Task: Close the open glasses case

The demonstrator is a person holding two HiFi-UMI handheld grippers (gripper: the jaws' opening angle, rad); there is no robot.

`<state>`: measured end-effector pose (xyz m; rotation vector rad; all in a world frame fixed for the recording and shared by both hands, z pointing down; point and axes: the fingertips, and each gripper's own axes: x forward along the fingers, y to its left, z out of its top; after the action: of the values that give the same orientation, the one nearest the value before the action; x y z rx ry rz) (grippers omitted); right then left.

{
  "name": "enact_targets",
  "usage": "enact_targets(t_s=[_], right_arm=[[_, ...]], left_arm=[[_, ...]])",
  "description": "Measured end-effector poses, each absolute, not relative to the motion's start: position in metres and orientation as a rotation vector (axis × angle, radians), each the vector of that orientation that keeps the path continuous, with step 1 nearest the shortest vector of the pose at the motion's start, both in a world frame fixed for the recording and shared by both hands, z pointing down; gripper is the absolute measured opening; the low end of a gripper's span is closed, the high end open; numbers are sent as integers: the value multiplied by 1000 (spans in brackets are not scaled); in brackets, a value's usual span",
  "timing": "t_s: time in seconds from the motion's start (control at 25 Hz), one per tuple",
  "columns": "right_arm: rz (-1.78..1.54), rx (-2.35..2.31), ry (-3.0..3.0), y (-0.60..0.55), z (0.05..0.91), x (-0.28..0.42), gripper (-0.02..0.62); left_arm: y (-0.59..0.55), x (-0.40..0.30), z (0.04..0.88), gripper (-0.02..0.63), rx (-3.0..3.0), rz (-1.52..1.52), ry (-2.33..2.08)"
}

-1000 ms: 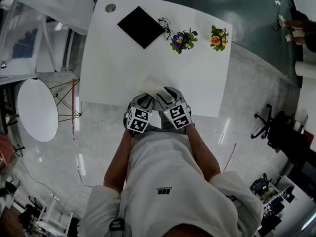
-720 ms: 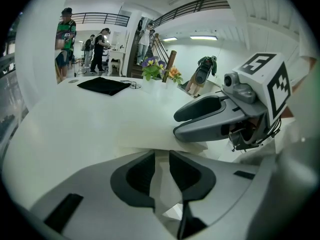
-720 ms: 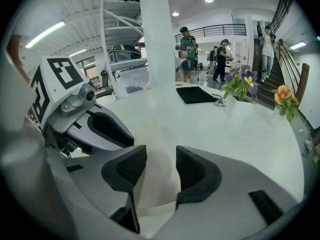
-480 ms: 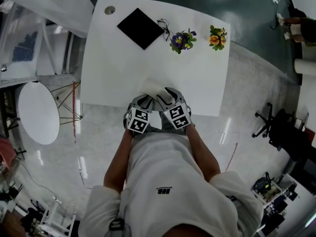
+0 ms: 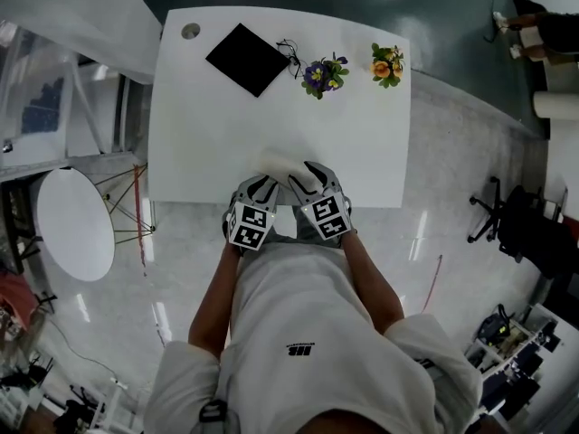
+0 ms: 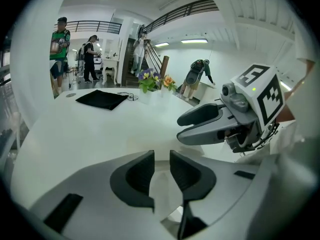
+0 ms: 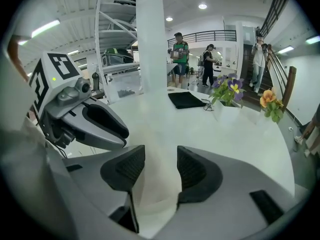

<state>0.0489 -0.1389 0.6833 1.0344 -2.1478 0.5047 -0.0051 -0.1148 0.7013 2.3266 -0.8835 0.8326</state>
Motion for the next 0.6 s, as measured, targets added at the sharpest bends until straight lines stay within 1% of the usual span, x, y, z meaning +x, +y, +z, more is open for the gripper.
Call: enact_targets(t_s=[0.6], right_arm=[[411, 1361, -2184, -160, 593, 79, 196]], left_arm=[[-161, 3, 596, 112, 2593, 653, -953]])
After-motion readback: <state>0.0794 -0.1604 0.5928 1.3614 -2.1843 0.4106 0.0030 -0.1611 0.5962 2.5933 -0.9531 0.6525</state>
